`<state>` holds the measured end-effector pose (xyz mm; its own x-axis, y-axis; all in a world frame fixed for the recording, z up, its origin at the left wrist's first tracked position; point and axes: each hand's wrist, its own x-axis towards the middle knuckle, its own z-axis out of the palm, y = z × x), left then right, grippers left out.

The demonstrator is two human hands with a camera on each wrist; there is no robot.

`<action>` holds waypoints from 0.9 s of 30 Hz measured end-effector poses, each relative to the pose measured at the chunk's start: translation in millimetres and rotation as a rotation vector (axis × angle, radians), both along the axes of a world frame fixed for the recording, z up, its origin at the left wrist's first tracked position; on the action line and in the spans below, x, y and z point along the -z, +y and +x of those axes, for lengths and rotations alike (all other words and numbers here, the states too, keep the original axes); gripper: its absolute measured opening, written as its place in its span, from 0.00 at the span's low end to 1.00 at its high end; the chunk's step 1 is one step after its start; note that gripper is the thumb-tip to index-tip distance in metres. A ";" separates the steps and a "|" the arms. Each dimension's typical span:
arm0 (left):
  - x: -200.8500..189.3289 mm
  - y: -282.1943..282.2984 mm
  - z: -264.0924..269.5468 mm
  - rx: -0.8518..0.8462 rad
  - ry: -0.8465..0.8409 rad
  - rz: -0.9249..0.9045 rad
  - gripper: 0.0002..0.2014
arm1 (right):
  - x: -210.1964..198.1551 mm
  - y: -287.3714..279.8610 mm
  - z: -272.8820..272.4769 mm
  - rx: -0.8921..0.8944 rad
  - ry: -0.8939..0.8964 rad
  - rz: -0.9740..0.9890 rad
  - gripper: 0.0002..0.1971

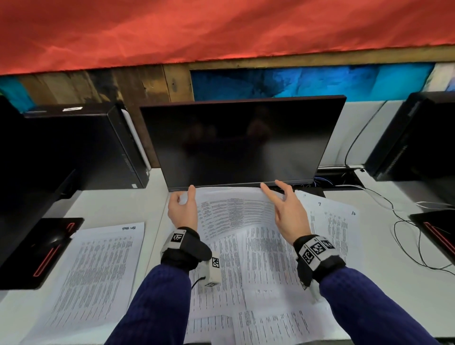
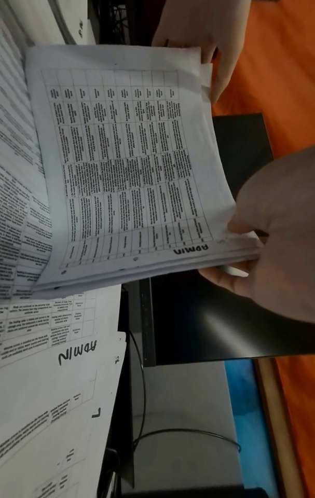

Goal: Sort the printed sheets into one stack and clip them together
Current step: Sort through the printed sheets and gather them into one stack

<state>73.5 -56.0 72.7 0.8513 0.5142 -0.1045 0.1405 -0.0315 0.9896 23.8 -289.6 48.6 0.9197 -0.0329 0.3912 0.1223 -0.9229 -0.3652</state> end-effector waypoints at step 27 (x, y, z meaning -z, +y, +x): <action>1.7 -27.8 0.4 0.470 -0.161 1.454 0.20 | -7.7 -2.2 11.4 0.026 0.085 0.241 0.24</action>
<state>73.9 -83.8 71.1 0.9133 -0.2232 0.3406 -0.2608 -0.9630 0.0684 35.2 -291.8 56.2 0.9465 -0.1399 0.2907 0.0593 -0.8102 -0.5831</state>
